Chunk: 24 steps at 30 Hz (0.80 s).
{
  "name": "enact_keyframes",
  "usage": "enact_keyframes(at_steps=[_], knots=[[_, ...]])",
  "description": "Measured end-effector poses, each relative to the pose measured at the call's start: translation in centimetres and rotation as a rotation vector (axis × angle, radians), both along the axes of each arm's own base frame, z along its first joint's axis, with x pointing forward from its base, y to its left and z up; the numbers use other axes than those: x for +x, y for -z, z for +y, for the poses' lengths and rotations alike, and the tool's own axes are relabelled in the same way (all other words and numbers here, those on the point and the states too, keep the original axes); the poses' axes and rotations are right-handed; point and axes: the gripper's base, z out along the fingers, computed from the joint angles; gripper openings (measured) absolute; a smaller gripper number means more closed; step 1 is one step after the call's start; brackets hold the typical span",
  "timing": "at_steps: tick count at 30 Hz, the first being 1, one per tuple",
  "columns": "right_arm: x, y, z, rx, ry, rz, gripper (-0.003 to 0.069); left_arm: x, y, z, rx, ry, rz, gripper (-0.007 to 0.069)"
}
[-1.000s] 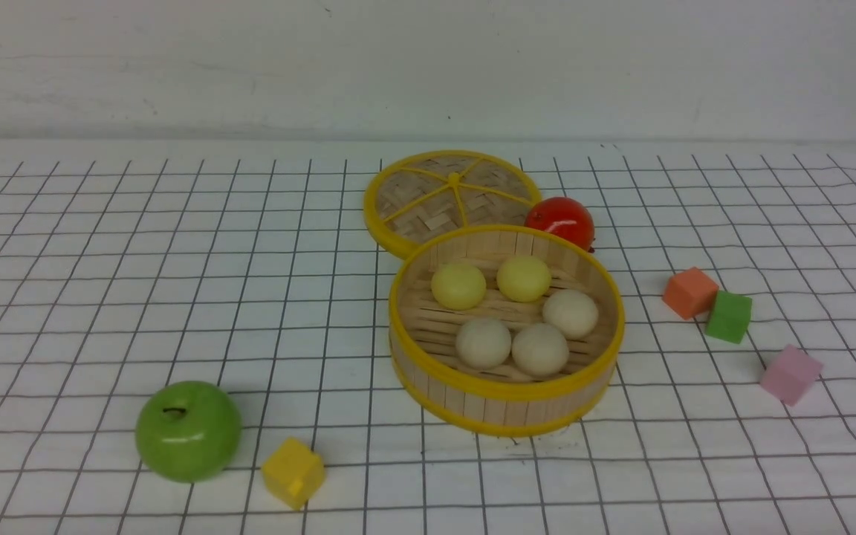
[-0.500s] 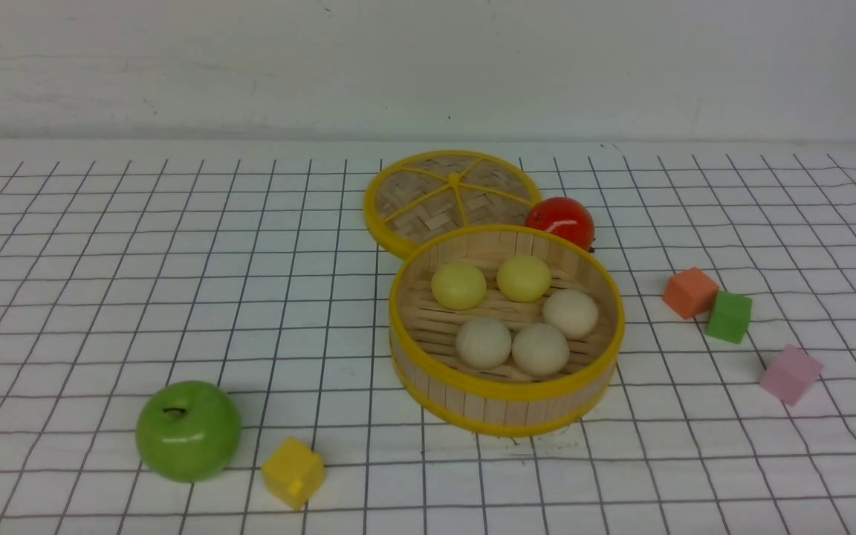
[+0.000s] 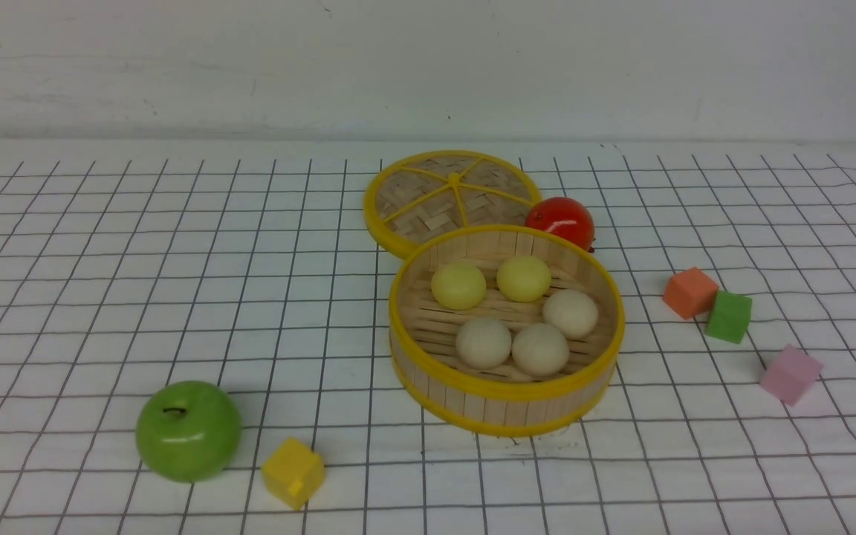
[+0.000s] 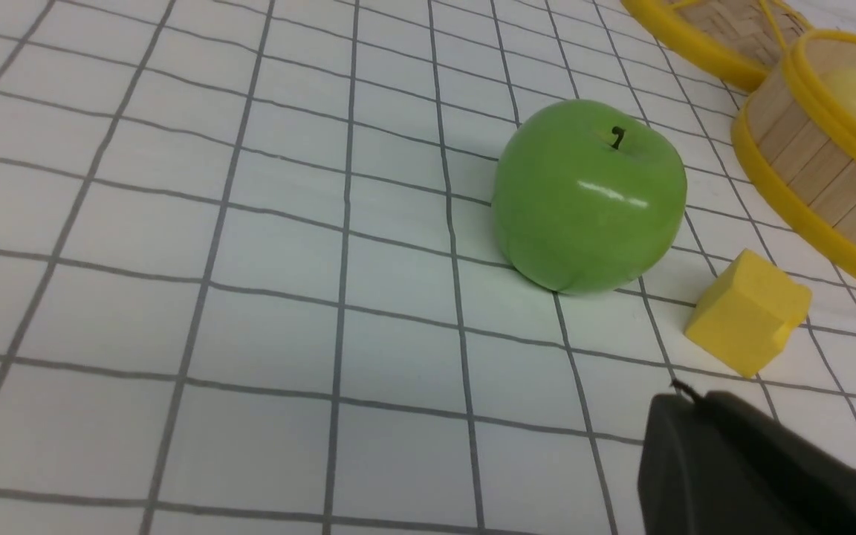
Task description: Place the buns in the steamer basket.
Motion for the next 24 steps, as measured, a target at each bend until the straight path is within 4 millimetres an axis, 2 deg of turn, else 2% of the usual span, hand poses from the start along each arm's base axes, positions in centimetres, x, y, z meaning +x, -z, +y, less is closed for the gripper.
enact_keyframes(at_steps=[24], knots=[[0.0, -0.01, 0.0, 0.0, 0.0, -0.001, 0.0107, 0.0, 0.0, 0.0, -0.001, 0.0, 0.0, 0.0001]])
